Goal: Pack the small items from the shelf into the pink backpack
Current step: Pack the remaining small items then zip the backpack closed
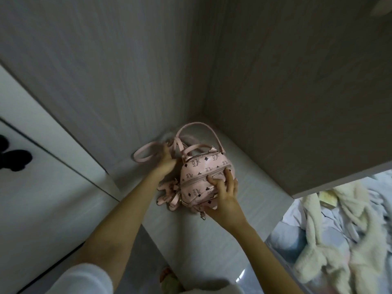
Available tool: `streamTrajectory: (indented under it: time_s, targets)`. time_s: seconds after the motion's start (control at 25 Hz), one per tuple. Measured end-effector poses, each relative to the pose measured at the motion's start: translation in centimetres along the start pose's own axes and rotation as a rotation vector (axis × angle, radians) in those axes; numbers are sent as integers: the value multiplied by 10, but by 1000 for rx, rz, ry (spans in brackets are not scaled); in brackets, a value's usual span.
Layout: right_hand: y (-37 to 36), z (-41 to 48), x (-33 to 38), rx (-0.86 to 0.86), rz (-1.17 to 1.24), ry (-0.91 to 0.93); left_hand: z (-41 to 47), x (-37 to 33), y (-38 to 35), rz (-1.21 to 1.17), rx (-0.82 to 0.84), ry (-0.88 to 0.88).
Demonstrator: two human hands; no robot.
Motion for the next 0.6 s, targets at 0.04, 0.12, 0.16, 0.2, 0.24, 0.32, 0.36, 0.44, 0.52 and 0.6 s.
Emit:
streamTrajectory:
  time_s: [0.04,0.12,0.16,0.2,0.24,0.32,0.36,0.44,0.52,0.6]
  targets:
    - [2,-1,-1,-21,18,15,-6,5,9,51,-56,-19]
    - [2,-9,-11,-82,132,-54,-27,7,19,134,-137,-130]
    - [-3,-13,-22,-86,230,-173,-39,12,15,150,-95,-178]
    - [-12,-18,-34,-53,337,-322,-51,22,7,117,7,-189]
    - [-24,-24,-43,19,455,-464,-66,35,-6,37,145,-161]
    - [-49,-27,-41,185,736,-583,-90,58,-32,-55,360,-81]
    - [-57,-25,-35,256,873,-581,-94,63,-39,19,361,-104]
    - [-64,-18,-25,322,1034,-564,-89,66,-39,178,187,-177]
    - [-67,-9,-25,264,1076,-559,-82,65,-42,167,91,-190]
    - [-64,3,-32,158,1128,-561,-78,63,-49,111,59,-224]
Point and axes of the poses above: each hand's wrist, its own z-axis towards the middle knuckle, its own y-axis out of the back of the hand, x = y × z, the point moved 9 cm from there along z, towards the middle knuckle, and after that the axes turned 12 degrees about -z, right-handed, at the moved point
